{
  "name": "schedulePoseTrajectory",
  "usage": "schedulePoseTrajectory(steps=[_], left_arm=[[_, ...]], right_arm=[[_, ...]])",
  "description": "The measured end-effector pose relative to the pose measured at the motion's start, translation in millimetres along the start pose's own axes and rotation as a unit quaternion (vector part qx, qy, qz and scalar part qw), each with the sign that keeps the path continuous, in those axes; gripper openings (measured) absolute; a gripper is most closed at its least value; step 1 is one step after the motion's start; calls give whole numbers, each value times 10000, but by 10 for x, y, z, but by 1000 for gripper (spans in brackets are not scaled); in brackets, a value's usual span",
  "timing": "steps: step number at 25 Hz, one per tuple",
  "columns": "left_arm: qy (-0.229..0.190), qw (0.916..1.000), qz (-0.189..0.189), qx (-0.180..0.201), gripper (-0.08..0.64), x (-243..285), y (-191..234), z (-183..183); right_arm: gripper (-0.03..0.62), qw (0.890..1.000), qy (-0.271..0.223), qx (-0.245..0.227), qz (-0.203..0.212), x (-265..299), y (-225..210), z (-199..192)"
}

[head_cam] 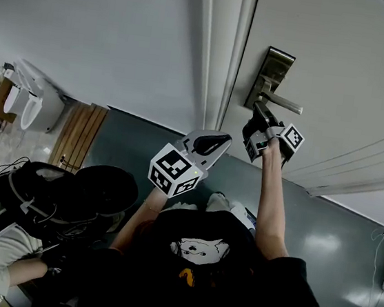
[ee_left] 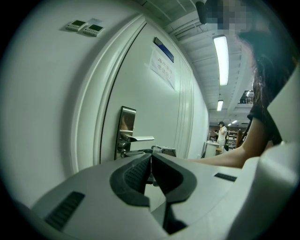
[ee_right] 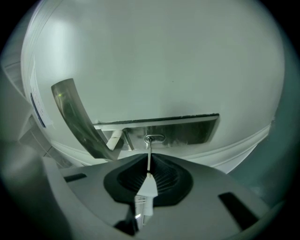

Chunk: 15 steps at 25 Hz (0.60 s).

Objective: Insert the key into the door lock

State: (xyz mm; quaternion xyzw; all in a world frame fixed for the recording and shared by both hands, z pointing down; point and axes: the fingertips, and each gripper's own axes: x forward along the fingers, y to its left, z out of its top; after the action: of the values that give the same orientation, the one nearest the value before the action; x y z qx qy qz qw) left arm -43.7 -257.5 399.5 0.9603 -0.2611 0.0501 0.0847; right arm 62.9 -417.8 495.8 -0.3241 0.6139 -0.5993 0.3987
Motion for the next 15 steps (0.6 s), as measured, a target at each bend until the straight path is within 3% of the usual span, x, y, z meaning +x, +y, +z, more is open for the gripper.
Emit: schedulePoseTrajectory(steps=[15], left_arm=[[46, 9999, 128, -35, 14, 8, 67, -55]], right_arm=[[23, 9998, -175, -21, 101, 105, -43, 110]])
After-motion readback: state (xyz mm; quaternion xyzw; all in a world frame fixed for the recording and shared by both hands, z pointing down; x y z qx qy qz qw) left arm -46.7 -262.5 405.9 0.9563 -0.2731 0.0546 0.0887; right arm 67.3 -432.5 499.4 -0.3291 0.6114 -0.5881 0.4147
